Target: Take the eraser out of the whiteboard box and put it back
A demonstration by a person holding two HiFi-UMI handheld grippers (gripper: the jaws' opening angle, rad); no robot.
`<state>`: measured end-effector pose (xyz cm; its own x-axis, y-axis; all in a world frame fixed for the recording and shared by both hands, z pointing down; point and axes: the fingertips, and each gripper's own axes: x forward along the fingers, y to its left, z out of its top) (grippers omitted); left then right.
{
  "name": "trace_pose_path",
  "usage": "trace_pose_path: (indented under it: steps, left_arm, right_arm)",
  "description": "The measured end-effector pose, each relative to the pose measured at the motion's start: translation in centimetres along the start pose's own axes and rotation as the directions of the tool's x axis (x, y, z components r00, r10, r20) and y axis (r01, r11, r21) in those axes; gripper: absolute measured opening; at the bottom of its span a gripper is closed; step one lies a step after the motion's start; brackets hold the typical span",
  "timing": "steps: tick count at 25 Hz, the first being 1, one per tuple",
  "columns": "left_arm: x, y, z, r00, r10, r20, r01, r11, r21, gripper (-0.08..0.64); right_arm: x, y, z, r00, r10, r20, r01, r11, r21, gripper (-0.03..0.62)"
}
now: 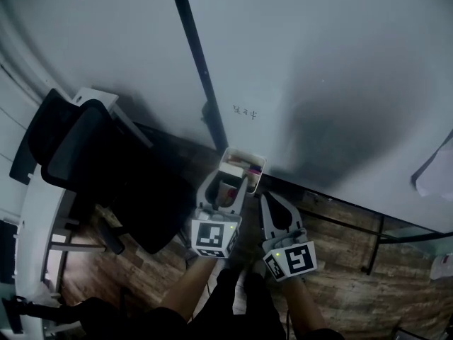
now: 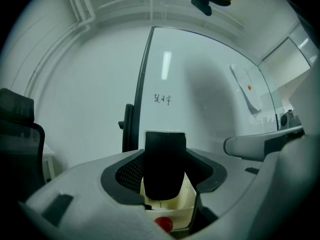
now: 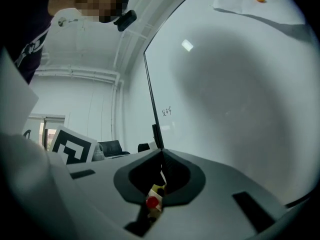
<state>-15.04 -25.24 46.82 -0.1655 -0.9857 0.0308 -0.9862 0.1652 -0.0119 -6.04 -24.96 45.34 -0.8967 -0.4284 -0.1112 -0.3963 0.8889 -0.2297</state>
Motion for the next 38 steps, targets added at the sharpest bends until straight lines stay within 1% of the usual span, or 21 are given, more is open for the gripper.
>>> trace_pose_path:
  steps: [4, 9, 13, 19, 22, 27, 33, 38]
  left_arm:
    - [0.4, 0.4, -1.7, 1.0, 0.005, -0.026, -0.005, 1.0, -0.011, 0.229]
    - [0.0, 0.8, -1.8, 1.0, 0.011, -0.02, -0.011, 1.0, -0.011, 0.229]
    - [0.3, 0.9, -2.8, 0.998, 0.016, -0.053, -0.017, 1.0, -0.012, 0.229]
    - [1.7, 0.8, -5.2, 0.993, 0.025, -0.114, -0.022, 0.999, 0.027, 0.229]
    - [2.1, 0.5, -5.3, 0.993, 0.028, -0.116, -0.02, 0.998, 0.065, 0.229]
    - [2.2, 0.3, -5.5, 0.994, 0.018, -0.11, -0.011, 0.998, 0.066, 0.229]
    - [2.2, -0.5, -6.1, 0.992, 0.004, -0.127, 0.005, 0.997, 0.071, 0.278]
    - [2.2, -1.3, -6.4, 0.989, -0.024, -0.143, 0.036, 0.996, 0.082, 0.288]
  right_arm:
    - [0.0, -0.6, -1.0, 1.0, -0.009, -0.008, 0.009, 1.0, 0.013, 0.003]
    - [-0.3, -0.6, -1.1, 1.0, -0.016, -0.004, 0.016, 1.0, 0.014, 0.003]
    - [-0.6, -0.5, -1.3, 1.0, -0.029, -0.004, 0.029, 0.999, 0.025, 0.003]
    - [-1.1, -0.5, -2.3, 0.999, -0.039, -0.022, 0.04, 0.999, 0.036, 0.003]
    - [-1.2, -0.5, -2.8, 0.999, -0.04, -0.03, 0.042, 0.998, 0.039, 0.003]
    - [-1.4, -0.5, -3.1, 0.998, -0.042, -0.035, 0.044, 0.998, 0.046, 0.003]
    - [-1.6, -1.0, -2.9, 0.998, -0.045, -0.035, 0.046, 0.998, 0.037, 0.003]
    - [-1.7, -1.4, -2.8, 0.998, -0.055, -0.034, 0.056, 0.998, 0.038, 0.003]
